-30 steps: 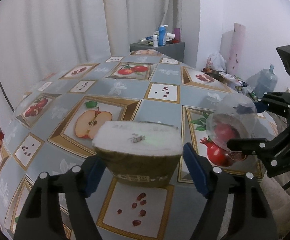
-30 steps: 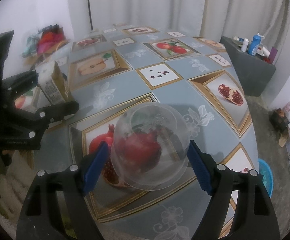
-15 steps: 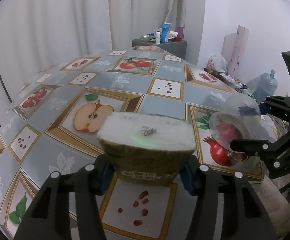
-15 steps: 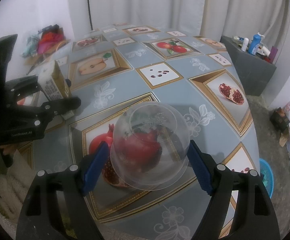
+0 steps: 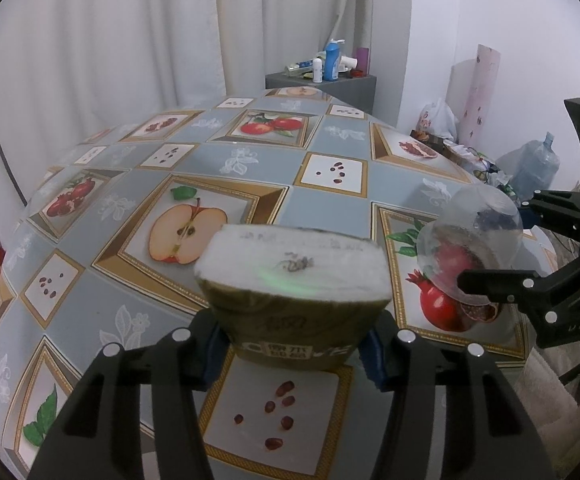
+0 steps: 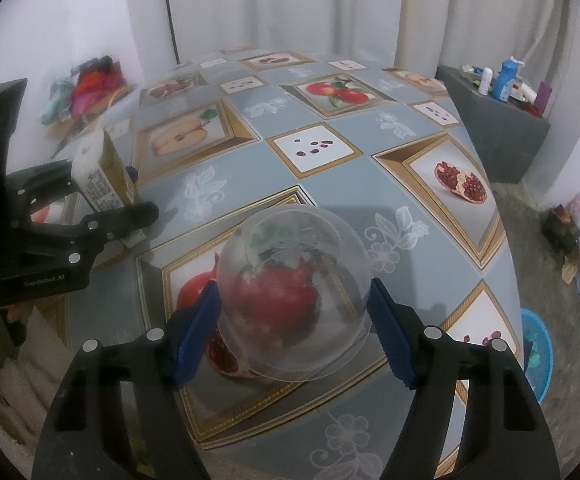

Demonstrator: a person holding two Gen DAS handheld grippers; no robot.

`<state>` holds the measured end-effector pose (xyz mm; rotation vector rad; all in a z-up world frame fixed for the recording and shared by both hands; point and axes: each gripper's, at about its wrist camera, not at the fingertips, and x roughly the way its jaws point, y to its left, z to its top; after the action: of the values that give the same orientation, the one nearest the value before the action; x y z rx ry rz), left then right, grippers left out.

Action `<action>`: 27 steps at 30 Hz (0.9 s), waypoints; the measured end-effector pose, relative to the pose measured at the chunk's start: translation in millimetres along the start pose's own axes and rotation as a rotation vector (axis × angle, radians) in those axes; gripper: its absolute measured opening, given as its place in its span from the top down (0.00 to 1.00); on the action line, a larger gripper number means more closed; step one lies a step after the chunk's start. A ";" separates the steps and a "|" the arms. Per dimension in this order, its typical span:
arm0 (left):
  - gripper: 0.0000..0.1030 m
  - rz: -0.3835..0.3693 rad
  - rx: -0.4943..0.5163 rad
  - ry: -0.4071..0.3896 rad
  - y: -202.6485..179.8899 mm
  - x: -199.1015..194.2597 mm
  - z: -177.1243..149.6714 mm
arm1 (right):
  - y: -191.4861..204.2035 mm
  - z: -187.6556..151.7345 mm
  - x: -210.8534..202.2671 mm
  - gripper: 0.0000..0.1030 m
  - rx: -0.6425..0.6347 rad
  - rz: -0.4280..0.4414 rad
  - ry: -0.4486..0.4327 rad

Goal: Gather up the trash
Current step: 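Hold the paper box and plastic dome raised above the table with both grippers, then carry the paper box and plastic dome over the blue wastebasket with both grippers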

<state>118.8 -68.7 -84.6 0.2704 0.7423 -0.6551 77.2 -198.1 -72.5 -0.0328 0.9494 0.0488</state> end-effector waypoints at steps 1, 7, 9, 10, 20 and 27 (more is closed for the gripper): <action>0.49 0.001 0.000 0.001 -0.1 0.1 -0.5 | -0.4 0.3 0.1 0.33 0.002 -0.001 -0.002; 0.49 0.006 0.005 0.004 0.6 -0.2 -0.9 | -0.9 0.9 -1.3 0.33 0.012 0.012 -0.009; 0.49 0.008 0.007 0.004 1.4 -0.6 -1.4 | -1.0 1.3 -1.4 0.34 0.012 0.014 -0.010; 0.49 0.007 0.006 0.004 0.4 0.1 -0.7 | -1.3 1.5 -1.6 0.34 0.013 0.015 -0.010; 0.49 0.030 0.021 -0.003 4.6 -14.5 -0.7 | -3.9 4.0 -12.4 0.34 0.032 0.026 -0.051; 0.49 -0.005 0.072 -0.060 -10.9 -36.1 26.1 | -31.2 4.2 -48.3 0.34 0.137 0.028 -0.162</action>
<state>106.0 -72.4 -40.7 0.3140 0.6623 -0.6927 54.3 -230.4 -30.6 0.1099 0.7895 0.0116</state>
